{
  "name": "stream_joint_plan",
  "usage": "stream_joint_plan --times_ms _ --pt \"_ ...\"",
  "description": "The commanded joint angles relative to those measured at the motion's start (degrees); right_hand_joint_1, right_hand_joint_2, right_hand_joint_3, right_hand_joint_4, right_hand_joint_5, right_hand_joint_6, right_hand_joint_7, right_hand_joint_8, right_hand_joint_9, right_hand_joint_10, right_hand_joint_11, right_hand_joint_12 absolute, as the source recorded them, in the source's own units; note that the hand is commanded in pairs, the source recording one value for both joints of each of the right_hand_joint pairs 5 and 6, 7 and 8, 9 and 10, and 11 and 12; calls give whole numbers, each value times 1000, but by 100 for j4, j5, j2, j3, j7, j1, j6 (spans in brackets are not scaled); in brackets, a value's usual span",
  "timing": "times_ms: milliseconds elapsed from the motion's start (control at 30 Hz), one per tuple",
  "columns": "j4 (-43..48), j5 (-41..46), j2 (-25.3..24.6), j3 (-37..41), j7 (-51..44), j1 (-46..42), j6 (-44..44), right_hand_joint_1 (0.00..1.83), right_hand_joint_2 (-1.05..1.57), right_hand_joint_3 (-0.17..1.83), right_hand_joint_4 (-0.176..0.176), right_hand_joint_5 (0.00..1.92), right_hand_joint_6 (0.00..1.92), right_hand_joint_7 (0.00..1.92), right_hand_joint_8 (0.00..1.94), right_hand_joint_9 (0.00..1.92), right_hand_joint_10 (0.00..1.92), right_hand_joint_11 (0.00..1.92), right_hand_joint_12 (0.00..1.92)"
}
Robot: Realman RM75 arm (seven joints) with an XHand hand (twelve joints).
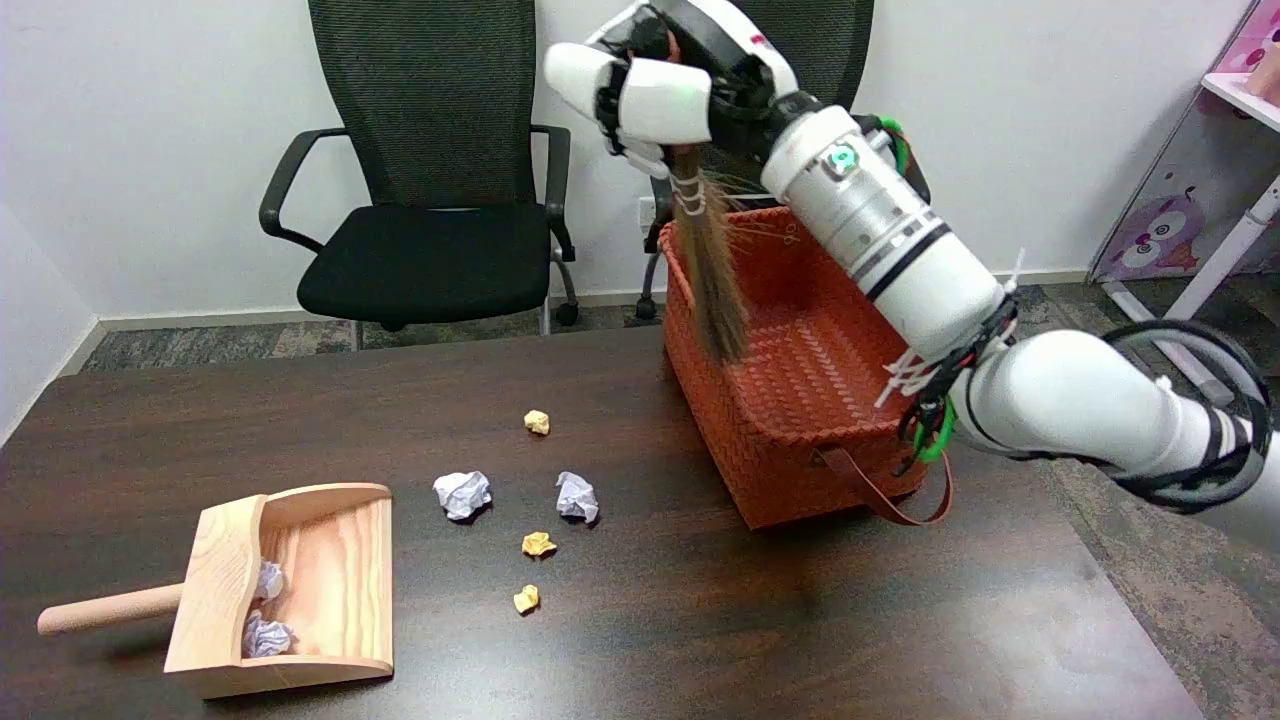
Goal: Sweep the paper ball into the dustpan.
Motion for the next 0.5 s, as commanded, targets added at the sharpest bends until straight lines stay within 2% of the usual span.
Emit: stream_joint_plan --times_ms 33,233,333,500 --pt "-156 949 -386 -1375 -484 1466 22 944 1314 1257 176 1920 1920 1920 1920 1920 1920 1920 1920" --pt "-121 987 -654 -1693 -1189 1486 333 941 1281 1322 176 1920 1920 1920 1920 1920 1920 1920 1920" --pt "-120 1271 -835 -1806 -1707 1437 509 940 1271 1336 176 1920 1920 1920 1920 1920 1920 1920 1920" --pt "-99 1726 -1295 -2402 -2769 1198 1453 936 1255 1365 176 1920 1920 1920 1920 1920 1920 1920 1920"
